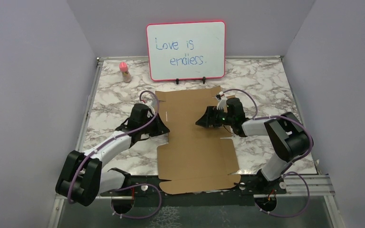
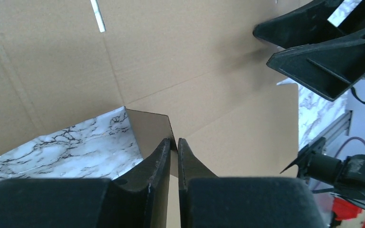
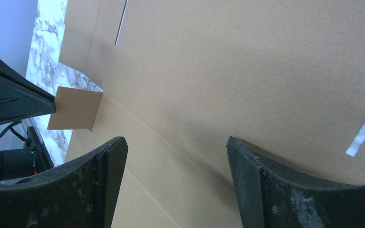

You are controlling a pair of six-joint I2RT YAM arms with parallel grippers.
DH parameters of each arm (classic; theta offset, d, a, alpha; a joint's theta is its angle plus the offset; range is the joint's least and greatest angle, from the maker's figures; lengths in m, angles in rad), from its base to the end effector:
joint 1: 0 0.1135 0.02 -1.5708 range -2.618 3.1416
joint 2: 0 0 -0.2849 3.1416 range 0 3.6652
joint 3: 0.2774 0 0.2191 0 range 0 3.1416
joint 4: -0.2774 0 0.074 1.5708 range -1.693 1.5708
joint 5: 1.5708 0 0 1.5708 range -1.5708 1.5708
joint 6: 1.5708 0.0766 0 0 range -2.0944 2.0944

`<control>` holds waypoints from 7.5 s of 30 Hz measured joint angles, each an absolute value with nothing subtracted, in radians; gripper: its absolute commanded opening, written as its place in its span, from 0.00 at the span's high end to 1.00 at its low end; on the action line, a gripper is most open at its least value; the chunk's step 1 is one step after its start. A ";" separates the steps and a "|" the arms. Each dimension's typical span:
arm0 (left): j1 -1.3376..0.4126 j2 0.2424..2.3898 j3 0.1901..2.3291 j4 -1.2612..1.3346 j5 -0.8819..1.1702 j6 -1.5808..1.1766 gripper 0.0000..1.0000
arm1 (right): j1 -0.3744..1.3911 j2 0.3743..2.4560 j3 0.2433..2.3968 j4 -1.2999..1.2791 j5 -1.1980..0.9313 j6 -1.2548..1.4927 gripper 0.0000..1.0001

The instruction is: Fold the paper box

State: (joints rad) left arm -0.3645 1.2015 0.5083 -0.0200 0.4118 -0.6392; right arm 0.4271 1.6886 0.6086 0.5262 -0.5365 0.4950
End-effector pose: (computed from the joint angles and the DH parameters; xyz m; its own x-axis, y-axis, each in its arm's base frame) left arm 0.2008 -0.1094 0.1964 -0.8542 -0.2592 -0.4507 0.1245 0.7397 -0.6613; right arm 0.2793 0.1701 0.1653 -0.7783 0.0944 -0.6207 -0.4341 0.6334 0.6406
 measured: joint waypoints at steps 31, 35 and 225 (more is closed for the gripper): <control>-0.506 1.246 0.812 -0.256 0.123 -0.500 0.25 | 0.420 1.345 0.669 0.000 -0.221 0.364 0.00; -0.557 1.338 0.812 -0.213 0.148 -0.500 0.24 | 0.341 1.286 0.641 -0.065 -0.181 0.364 0.00; -0.598 1.759 1.530 -0.774 -0.352 -0.237 0.49 | 0.490 1.784 0.931 0.248 -0.343 0.570 0.17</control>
